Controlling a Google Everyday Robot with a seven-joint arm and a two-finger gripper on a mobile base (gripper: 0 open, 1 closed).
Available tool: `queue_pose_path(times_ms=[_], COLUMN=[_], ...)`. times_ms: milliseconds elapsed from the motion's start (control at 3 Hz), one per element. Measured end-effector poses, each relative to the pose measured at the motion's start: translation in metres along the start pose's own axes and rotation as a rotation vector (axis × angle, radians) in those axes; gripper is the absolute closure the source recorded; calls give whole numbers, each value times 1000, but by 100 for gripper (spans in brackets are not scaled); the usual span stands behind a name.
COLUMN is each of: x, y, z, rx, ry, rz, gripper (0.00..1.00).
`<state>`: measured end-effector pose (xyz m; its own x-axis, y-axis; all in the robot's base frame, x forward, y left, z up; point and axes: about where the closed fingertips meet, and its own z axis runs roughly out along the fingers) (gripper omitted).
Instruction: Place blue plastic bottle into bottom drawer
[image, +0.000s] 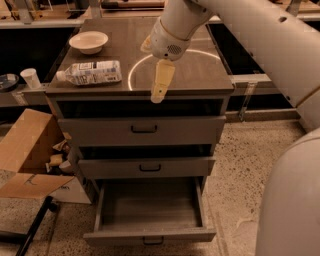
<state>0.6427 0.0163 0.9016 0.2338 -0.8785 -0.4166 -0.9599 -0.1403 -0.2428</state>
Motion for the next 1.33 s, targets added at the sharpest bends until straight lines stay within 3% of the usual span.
queue_pose_path(times_ms=[333, 667, 1333], x=[-2, -6, -30], y=[-19, -58, -117], z=[15, 39, 70], rx=[27, 66, 153], ry=[-2, -17, -91], rz=[4, -8, 3], gripper=[0, 0, 0])
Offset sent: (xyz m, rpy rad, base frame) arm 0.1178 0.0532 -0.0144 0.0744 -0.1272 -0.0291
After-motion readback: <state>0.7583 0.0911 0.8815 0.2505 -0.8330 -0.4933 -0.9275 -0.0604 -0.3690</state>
